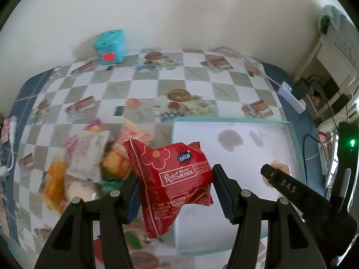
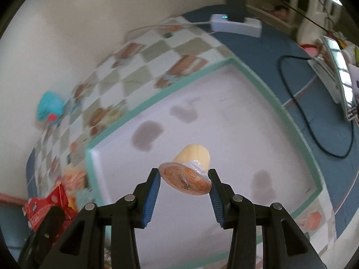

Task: Organize snacks
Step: 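Carry the red pack and pudding cup over the white tray and release both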

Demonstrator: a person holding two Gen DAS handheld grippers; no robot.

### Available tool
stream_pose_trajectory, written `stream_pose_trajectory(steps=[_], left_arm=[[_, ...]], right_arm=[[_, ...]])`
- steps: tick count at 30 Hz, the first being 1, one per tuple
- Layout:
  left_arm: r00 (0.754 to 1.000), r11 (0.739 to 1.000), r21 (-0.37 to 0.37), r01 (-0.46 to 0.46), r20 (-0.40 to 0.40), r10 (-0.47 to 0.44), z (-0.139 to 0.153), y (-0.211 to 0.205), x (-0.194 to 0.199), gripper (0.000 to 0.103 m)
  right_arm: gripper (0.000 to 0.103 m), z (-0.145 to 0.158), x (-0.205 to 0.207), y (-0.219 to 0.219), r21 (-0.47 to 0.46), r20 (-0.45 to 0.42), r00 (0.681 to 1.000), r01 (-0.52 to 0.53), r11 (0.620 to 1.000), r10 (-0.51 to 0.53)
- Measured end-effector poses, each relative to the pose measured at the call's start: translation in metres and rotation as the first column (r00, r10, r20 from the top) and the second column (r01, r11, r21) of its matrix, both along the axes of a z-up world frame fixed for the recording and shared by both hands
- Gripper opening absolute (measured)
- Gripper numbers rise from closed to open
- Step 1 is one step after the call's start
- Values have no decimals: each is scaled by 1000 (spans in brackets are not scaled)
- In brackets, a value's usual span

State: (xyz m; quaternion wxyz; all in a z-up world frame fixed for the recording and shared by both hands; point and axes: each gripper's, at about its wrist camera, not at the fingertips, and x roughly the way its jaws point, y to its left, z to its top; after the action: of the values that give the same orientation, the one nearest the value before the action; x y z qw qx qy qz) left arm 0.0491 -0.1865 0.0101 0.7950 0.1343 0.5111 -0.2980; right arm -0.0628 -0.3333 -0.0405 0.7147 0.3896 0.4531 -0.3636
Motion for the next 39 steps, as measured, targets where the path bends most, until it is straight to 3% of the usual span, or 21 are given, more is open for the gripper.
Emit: stream_pose_trajectory(steps=[4, 17, 28, 39], left_arm=[[999, 999, 7, 36, -1, -36, -13, -20, -2, 60], [995, 997, -8, 83, -54, -83, -45, -66, 7, 60], [992, 995, 17, 97, -81, -95, -65, -75, 3, 61], [992, 996, 21, 83, -99, -80, -70, -72, 6, 73]], right_arm=[[46, -7, -8, -20, -15, -15, 998, 54, 998, -54], [46, -27, -10, -52, -6, -34, 995, 91, 996, -91], [46, -32, -15, -56, -14, -43, 994, 96, 995, -97], [47, -33, -15, -56, -14, -54, 995, 87, 996, -87]])
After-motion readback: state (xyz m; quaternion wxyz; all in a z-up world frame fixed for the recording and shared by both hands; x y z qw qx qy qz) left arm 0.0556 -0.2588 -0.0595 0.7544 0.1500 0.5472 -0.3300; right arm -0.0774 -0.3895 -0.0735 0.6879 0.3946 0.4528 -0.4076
